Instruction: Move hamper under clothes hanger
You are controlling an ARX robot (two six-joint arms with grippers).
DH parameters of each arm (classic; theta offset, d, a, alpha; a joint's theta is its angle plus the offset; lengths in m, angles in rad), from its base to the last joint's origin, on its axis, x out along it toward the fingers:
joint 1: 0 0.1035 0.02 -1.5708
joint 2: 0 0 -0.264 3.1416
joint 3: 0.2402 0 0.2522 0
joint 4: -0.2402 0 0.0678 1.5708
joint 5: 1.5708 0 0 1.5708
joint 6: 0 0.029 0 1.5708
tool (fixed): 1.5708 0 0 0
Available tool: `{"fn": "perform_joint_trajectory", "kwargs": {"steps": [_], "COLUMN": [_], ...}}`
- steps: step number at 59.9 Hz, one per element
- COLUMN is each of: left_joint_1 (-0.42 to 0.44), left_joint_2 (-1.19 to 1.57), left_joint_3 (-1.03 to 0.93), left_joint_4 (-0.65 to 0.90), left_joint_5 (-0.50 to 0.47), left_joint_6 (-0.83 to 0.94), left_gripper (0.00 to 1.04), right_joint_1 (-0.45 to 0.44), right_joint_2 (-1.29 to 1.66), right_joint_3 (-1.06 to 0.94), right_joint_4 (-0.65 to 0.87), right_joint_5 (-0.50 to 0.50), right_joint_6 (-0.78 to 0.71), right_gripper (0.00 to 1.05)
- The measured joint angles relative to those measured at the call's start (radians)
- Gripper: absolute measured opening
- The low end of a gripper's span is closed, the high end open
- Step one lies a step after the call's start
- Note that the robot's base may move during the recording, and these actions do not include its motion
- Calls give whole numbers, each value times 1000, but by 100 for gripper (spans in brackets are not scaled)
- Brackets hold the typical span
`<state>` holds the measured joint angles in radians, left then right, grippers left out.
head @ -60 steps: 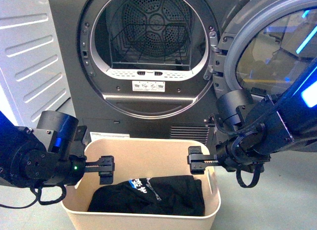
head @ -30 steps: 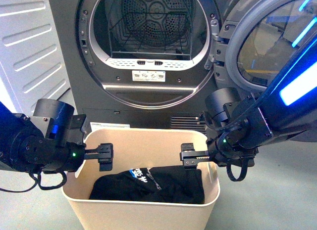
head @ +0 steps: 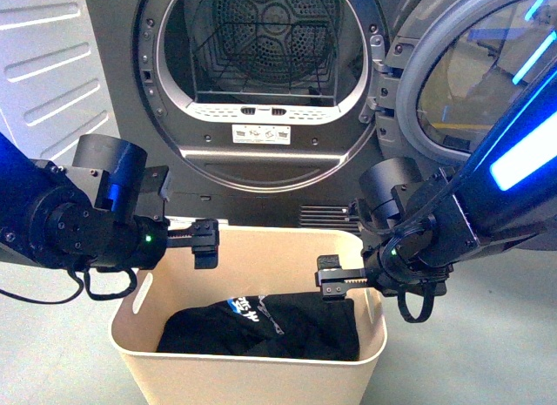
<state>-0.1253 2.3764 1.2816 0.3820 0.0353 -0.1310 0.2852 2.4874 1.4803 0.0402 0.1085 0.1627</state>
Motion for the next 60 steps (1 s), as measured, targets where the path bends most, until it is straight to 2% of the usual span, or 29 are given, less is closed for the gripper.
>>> {"fn": "perform_joint_trajectory", "kwargs": {"steps": [28,60], "left_joint_1": [98,86], "left_joint_2": [-8,82], "left_joint_3": [-85,-90], "left_joint_4": [12,58], "left_joint_5": [-8,-39], "left_joint_6": [27,23], "left_gripper": [98,98], "right_joint_1": [-6,-21], "right_joint_2": [0,66], "right_joint_3": [0,33], "right_joint_4": [20,10], "right_joint_5": [13,37], "right_joint_6": [-2,-24], "right_gripper": [97,97]}}
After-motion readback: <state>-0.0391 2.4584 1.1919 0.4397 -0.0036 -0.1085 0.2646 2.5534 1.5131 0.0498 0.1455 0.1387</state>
